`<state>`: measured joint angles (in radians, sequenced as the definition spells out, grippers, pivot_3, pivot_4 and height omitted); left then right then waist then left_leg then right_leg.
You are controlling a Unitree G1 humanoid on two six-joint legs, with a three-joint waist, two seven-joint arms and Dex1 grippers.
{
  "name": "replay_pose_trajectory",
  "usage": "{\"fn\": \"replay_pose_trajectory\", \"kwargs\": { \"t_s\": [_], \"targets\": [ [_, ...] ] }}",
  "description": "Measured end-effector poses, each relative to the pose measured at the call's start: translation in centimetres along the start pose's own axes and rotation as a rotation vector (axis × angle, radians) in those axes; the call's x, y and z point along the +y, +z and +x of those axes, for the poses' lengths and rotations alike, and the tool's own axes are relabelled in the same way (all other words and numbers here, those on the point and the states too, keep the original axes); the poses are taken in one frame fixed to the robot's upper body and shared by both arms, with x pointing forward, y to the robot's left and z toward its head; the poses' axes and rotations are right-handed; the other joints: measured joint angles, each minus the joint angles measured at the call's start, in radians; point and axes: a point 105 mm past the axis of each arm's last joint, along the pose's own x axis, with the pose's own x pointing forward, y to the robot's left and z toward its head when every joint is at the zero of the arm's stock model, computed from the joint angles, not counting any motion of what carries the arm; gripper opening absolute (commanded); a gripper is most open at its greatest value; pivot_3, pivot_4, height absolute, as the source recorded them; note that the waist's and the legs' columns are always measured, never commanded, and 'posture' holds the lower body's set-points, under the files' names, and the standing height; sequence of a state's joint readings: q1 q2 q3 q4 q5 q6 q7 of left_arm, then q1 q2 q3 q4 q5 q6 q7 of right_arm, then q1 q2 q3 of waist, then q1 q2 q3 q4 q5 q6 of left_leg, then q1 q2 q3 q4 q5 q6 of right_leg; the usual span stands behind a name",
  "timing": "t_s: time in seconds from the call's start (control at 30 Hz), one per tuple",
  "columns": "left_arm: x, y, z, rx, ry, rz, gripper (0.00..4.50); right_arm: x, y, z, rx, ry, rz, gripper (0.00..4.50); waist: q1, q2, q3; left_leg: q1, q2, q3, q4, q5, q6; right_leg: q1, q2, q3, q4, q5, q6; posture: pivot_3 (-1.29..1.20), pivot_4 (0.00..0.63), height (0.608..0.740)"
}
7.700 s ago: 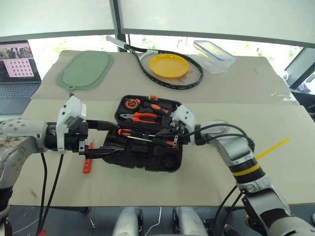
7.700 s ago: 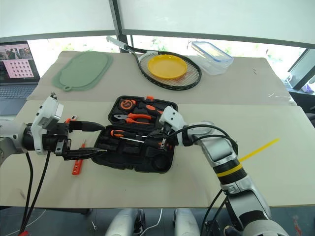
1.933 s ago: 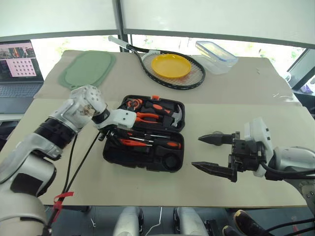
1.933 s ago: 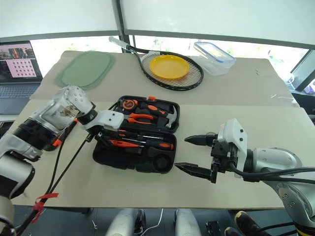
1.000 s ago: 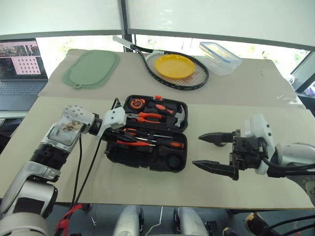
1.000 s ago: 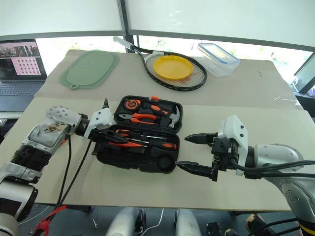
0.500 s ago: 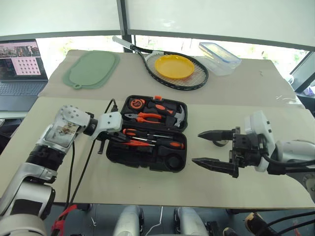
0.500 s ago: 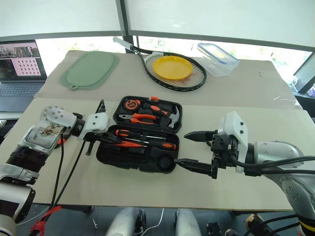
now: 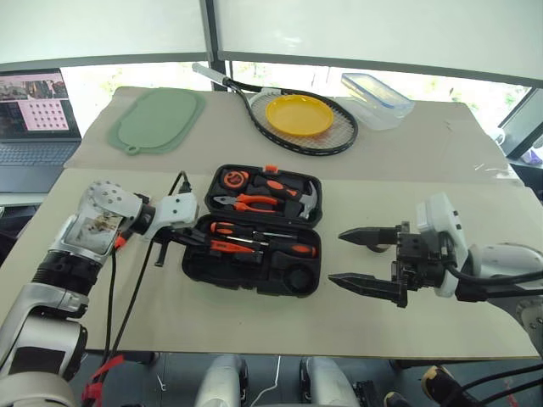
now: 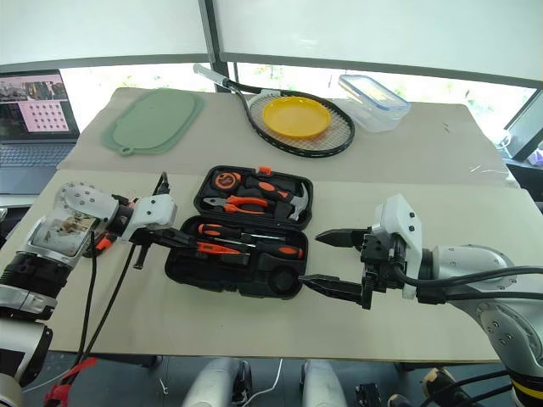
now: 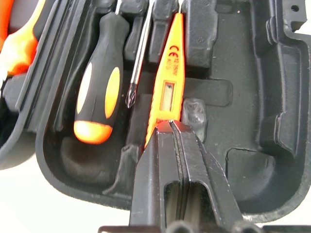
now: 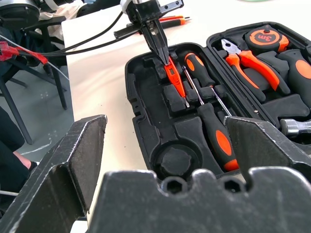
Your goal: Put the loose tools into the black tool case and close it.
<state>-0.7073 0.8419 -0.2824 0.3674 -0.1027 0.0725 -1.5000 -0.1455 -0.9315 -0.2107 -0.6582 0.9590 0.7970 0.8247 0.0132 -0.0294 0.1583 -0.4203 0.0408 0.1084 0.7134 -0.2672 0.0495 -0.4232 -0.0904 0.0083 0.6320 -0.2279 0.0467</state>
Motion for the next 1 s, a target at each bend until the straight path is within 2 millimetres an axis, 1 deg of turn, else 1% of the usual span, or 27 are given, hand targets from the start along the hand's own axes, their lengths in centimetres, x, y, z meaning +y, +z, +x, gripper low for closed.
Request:
{"fn": "replay_pose_trajectory", "kwargs": {
  "t_s": [0.13,0.2,0.23,0.3,0.37,0.4,0.43,0.47,0.5,0.57,0.6,0.63,0.67,0.7,0.73,0.77,0.83,0.87,0.97,1.0],
  "targets": [
    [0.0,0.4,0.5,-0.062,-0.017,-0.089,0.04,0.0,0.0,0.0,-0.003,-0.001,0.001,4.5,0.001,0.0,0.0,-0.001,0.0,0.0,0.0,0.0,0.0,0.0,0.0,0.0,0.0,0.0,0.0,0.0,0.15,0.738],
    [-0.1,0.7,0.3,-0.096,-0.022,-0.143,0.04,0.0,0.0,0.0,-0.004,-0.002,0.001,4.5,-0.001,0.0,0.0,-0.001,0.0,0.0,0.0,0.0,0.0,-0.001,0.0,0.0,0.0,0.0,0.0,0.0,0.15,0.738],
    [0.0,0.9,0.0,-0.12,-0.018,-0.172,0.04,0.0,0.0,0.0,-0.004,-0.001,0.001,4.5,-0.002,0.0,0.0,-0.002,0.001,0.0,0.0,0.0,0.0,-0.002,0.001,0.0,0.0,0.0,0.0,0.0,0.15,0.738],
    [0.5,1.8,-1.8,-0.184,0.038,-0.236,0.04,-0.1,0.1,0.1,-0.011,-0.004,-0.006,4.5,-0.004,-0.001,0.0,-0.002,0.002,0.0,0.0,0.0,0.0,-0.002,0.001,0.0,0.0,0.0,0.0,0.0,0.15,0.738],
    [1.1,2.6,-3.7,-0.229,0.127,-0.272,0.57,-0.4,0.5,0.2,-0.024,-0.015,-0.033,4.5,-0.009,-0.001,0.0,-0.002,0.003,-0.001,0.0,0.0,0.0,-0.002,0.001,0.0,0.0,0.0,0.0,0.0,0.15,0.738],
    [1.1,2.7,-4.9,-0.252,0.19,-0.295,0.79,-0.8,1.1,0.3,-0.044,-0.021,-0.057,4.5,-0.015,-0.001,0.0,-0.001,0.003,0.0,0.0,0.0,0.0,-0.002,0.001,0.001,0.0,0.0,0.0,0.0,0.15,0.738],
    [1.0,2.7,-5.6,-0.261,0.227,-0.313,1.07,-1.1,1.5,0.4,-0.059,-0.026,-0.069,4.5,-0.017,0.0,0.0,-0.001,0.004,0.0,0.0,0.0,0.0,-0.002,0.001,0.001,0.0,0.0,0.0,0.0,0.15,0.738],
    [0.5,2.3,-6.3,-0.273,0.27,-0.348,1.52,-1.3,1.9,0.6,-0.069,-0.024,-0.077,4.5,-0.022,0.0,0.0,0.0,0.004,0.0,-0.001,0.0,0.0,-0.002,0.001,0.001,-0.001,0.0,0.0,0.0,0.15,0.738],
    [-0.2,1.6,-6.9,-0.283,0.315,-0.398,1.84,-1.6,2.2,0.7,-0.082,-0.024,-0.083,4.5,-0.027,0.0,0.0,0.0,0.004,0.0,-0.002,0.0,0.0,-0.002,0.001,0.002,0.0,0.0,0.0,0.0,0.15,0.738],
    [-1.9,0.0,-7.6,-0.28,0.393,-0.504,2.6,-2.1,2.5,1.0,-0.089,-0.021,-0.082,4.5,-0.029,0.0,0.0,0.0,0.005,0.0,-0.002,0.0,0.0,-0.002,0.001,0.001,0.0,0.0,0.0,0.0,0.15,0.738],
    [-3.1,-1.1,-8.2,-0.266,0.449,-0.556,2.91,-2.2,2.6,1.5,-0.089,-0.003,-0.085,4.5,-0.029,-0.001,0.001,-0.001,0.005,0.0,-0.002,0.0,0.0,-0.003,0.001,0.001,-0.001,0.0,0.0,0.0,0.15,0.738],
    [-3.8,-1.7,-8.6,-0.254,0.486,-0.588,3.24,-2.2,2.5,1.6,-0.086,0.009,-0.084,4.5,-0.029,-0.001,0.001,0.0,0.005,0.001,-0.002,0.0,0.0,-0.003,0.0,0.001,-0.001,0.0,0.0,0.0,0.15,0.738],
    [-5.0,-2.7,-9.4,-0.234,0.547,-0.631,3.74,-2.2,2.5,2.0,-0.08,0.035,-0.085,4.5,-0.029,-0.001,0.001,0.0,0.005,0.001,-0.002,0.0,0.0,-0.003,0.0,0.001,-0.001,0.0,0.0,0.0,0.15,0.738],
    [-5.7,-3.2,-9.8,-0.222,0.585,-0.653,4.03,-2.1,2.5,2.1,-0.078,0.046,-0.087,4.5,-0.028,-0.001,0.001,0.0,0.005,0.001,-0.002,0.0,0.0,-0.003,0.0,0.001,-0.001,0.0,0.0,0.0,0.15,0.738],
    [-6.9,-4.2,-10.7,-0.193,0.659,-0.689,4.33,-2.2,2.6,2.5,-0.075,0.074,-0.088,4.5,-0.024,-0.001,0.001,0.0,0.005,0.001,-0.002,0.0,0.0,-0.002,-0.001,0.0,-0.001,0.0,0.0,0.0,0.15,0.738],
    [-7.7,-4.9,-11.3,-0.173,0.703,-0.712,4.42,-2.2,2.8,2.6,-0.08,0.089,-0.097,4.5,-0.026,-0.001,0.001,0.001,0.005,0.001,-0.002,0.0,-0.001,-0.002,-0.001,0.0,-0.002,0.001,-0.001,0.0,0.15,0.738],
    [-10.2,-7.6,-13.1,-0.094,0.838,-0.805,4.42,-2.4,3.0,3.0,-0.078,0.13,-0.107,4.5,-0.025,-0.001,0.001,0.003,0.005,0.002,-0.003,0.0,-0.001,-0.001,-0.001,0.0,-0.001,0.001,-0.002,0.0,0.15,0.738],
    [-11.1,-8.5,-14.0,-0.059,0.891,-0.838,4.42,-2.6,3.0,3.1,-0.074,0.14,-0.107,4.5,-0.021,-0.001,0.001,0.003,0.005,0.001,-0.003,0.0,-0.001,-0.001,-0.001,-0.002,-0.001,0.0,-0.003,0.0,0.15,0.738],
    [-11.3,-8.9,-14.6,-0.031,0.941,-0.84,4.42,-2.7,3.0,3.6,-0.072,0.174,-0.108,4.5,0.005,-0.001,0.001,0.006,0.005,0.0,-0.003,0.0,-0.002,-0.001,-0.004,-0.005,-0.002,-0.001,-0.006,0.0,0.15,0.738],
    [-11.1,-8.9,-14.7,-0.028,0.947,-0.836,4.42,-2.6,3.0,3.7,-0.074,0.184,-0.111,4.5,0.008,-0.001,0.001,0.006,0.005,-0.001,-0.003,0.0,-0.002,-0.001,-0.004,-0.006,-0.002,-0.004,-0.012,0.0,0.15,0.738]
  ]
}}
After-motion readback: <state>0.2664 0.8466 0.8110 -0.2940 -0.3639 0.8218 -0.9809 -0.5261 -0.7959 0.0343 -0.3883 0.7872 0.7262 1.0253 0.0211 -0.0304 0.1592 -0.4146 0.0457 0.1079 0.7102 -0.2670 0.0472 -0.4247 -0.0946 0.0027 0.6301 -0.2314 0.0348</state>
